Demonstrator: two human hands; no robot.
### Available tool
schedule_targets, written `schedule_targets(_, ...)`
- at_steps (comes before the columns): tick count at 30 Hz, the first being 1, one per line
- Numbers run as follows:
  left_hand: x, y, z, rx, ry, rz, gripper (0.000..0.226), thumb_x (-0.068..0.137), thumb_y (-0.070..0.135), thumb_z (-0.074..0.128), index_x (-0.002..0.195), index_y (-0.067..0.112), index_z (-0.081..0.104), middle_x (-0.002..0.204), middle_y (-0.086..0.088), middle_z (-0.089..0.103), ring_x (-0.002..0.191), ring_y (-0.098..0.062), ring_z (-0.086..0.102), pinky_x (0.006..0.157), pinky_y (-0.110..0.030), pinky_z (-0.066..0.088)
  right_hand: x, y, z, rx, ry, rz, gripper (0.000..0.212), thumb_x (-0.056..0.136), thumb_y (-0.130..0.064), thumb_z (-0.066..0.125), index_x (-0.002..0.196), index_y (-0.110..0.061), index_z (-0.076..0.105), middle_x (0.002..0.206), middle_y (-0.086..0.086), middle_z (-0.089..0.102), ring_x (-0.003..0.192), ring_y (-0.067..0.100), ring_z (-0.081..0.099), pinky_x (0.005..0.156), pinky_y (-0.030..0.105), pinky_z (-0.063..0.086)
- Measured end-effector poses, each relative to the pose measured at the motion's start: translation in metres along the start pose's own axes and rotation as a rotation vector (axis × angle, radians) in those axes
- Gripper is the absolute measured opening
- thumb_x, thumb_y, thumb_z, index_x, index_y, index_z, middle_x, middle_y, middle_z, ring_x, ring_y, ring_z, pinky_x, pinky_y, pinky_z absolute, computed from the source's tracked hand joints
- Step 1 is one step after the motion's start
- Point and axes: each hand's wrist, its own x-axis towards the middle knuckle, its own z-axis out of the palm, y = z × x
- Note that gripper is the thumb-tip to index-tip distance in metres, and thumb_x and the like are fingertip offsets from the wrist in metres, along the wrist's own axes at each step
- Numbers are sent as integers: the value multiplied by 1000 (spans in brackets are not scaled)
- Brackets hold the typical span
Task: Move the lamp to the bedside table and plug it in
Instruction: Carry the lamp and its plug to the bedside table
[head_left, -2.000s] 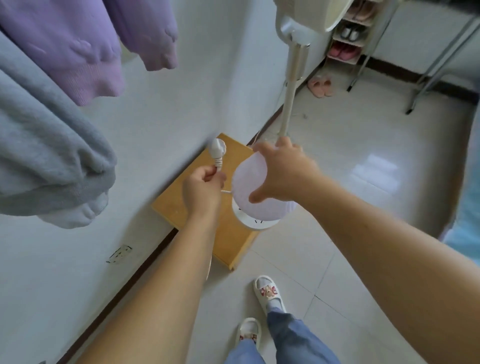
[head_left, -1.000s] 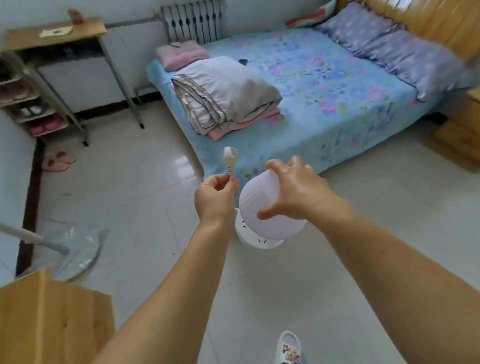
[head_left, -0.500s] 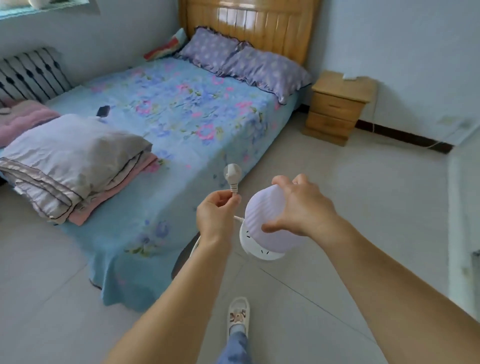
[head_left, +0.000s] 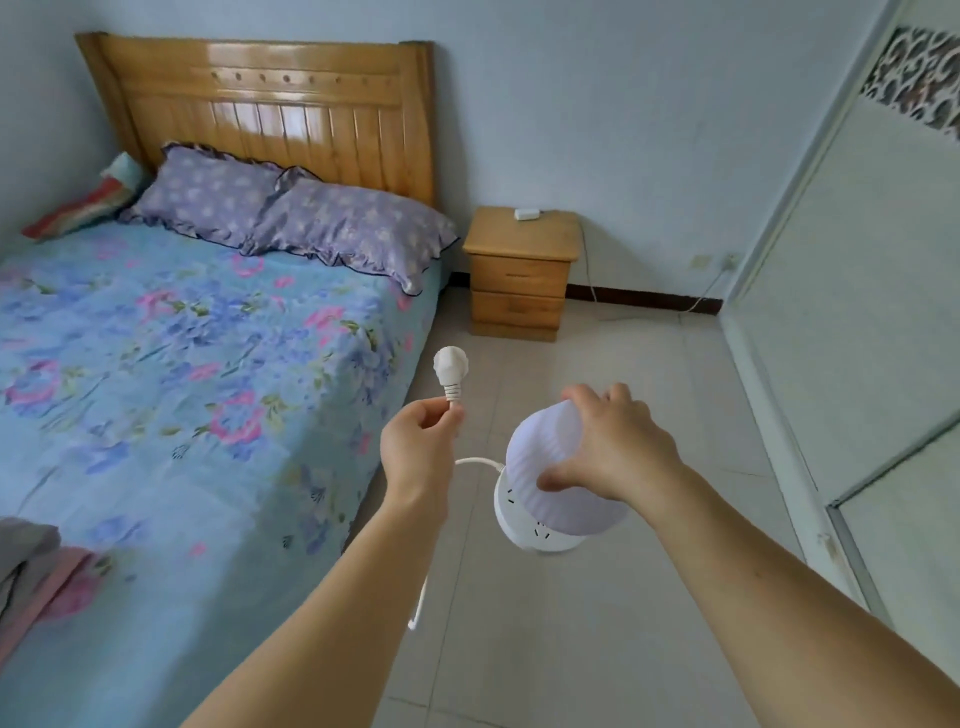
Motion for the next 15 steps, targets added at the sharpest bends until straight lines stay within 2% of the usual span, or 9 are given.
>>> schedule_targets(7,116,16,94,34,-63,-6,8,82,18,63,82,13,68,62,5,54,55,-6,44,53,-17,35,141,30,-26,48,-1,84,96,51,-54,78,131,-35,30,122,3,36,111,26,42,69,33,40)
schedule_targets(15,254,49,232,9,-17,-39,7,82,17,62,83,14,68,63,5,55,57,-8,44,55,-19,36,327,80,-83,17,-24,44,97,49,-57,78,130,-36,30,122,2,35,111,26,40,67,34,40)
